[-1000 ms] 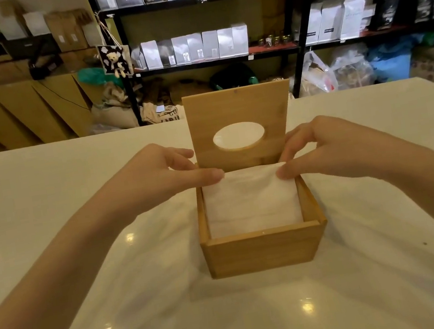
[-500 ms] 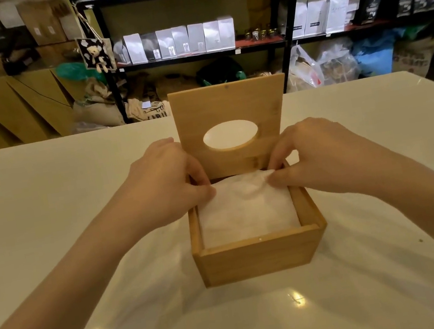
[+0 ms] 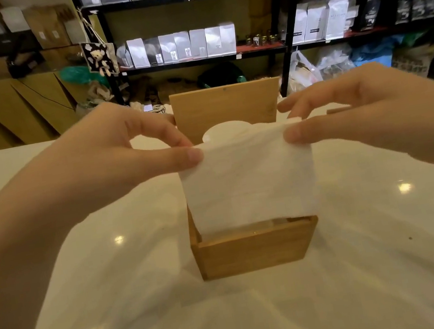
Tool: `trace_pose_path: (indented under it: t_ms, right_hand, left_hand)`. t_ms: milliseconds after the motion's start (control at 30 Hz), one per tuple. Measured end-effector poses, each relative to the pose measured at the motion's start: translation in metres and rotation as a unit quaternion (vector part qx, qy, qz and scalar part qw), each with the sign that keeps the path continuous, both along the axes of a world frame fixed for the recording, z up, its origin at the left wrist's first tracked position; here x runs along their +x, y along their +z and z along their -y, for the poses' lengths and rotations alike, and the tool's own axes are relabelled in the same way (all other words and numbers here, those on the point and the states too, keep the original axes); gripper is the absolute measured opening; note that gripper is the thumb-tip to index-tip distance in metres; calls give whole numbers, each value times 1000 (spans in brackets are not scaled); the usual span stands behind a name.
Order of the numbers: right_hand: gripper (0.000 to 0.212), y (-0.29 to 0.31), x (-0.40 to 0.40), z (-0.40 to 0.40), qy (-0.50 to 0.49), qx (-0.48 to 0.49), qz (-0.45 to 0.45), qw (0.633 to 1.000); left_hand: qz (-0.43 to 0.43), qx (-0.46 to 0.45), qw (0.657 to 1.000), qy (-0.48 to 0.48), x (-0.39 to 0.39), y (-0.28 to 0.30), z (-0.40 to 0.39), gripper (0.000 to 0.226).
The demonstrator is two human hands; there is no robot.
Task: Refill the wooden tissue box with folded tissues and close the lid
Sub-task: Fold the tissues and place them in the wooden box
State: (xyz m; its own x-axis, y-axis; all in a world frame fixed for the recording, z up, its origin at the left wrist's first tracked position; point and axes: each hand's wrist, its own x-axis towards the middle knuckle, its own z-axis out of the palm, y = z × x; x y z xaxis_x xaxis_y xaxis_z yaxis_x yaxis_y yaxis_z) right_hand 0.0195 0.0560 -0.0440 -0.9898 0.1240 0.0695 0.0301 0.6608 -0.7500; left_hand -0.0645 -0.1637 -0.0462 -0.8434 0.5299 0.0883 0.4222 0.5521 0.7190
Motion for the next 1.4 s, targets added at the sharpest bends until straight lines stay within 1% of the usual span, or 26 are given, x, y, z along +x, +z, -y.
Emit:
trace_pose_path:
  t_ms: [67, 100, 200, 300, 433, 567, 667, 733, 833, 900, 1033, 1167, 1233, 1300, 1367, 1400]
  right_hand:
    - [12, 2, 0, 1, -14, -52, 16, 998]
    - [12, 0, -2, 1, -20, -63, 29, 997]
    - [14, -14, -12, 2, -26, -43, 91, 995]
    - [9, -29, -22, 3, -30, -24, 141, 989]
    - [6, -39, -29, 5, -12, 47, 140, 989]
    - [7, -46, -34, 10, -21, 121, 116, 986]
    - [10, -52, -36, 15, -36, 183, 97, 978]
    - [6, -54, -36, 18, -34, 214, 84, 973]
    - [9, -56, -37, 20, -29, 274, 97, 956]
    - [13, -56, -38, 22, -29, 306, 106, 946]
    - [13, -56, -42, 27, -45, 354, 125, 926]
    - [9, -61, -46, 32, -63, 416, 107, 901]
    - [9, -61, -47, 34, -60, 424, 113, 896]
    - [11, -58, -45, 32, -49, 401, 124, 906]
    - [17, -55, -39, 29, -37, 371, 126, 919]
    - [20, -54, -36, 27, -35, 371, 119, 920]
  left_hand:
    - [30, 23, 999, 7, -1, 2, 0, 32]
    - [48, 24, 999, 8, -1, 1, -2, 29]
    - [99, -32, 994, 15, -6, -11, -11, 8]
    - [113, -87, 990, 23, -16, -28, -17, 7]
    - [90, -139, 986, 13, -23, -41, -24, 4]
    - [29, -162, 986, 17, -26, -45, -26, 5]
    - [-15, -180, 983, 23, -23, -49, -28, 6]
    - [-26, -184, 982, 21, -19, -52, -32, 5]
    - [-39, -204, 978, 30, -18, -57, -36, 6]
    - [-56, -230, 971, 34, -18, -58, -39, 9]
    - [-91, -307, 946, 46, -14, -56, -44, 8]
    - [-106, -360, 924, 68, -14, -56, -49, 8]
    - [-108, -368, 920, 75, -15, -56, -51, 10]
    - [-99, -368, 922, 71, -13, -56, -49, 15]
    - [-89, -363, 926, 56, -9, -54, -43, 20]
    - [-90, -361, 927, 50, -6, -51, -39, 21]
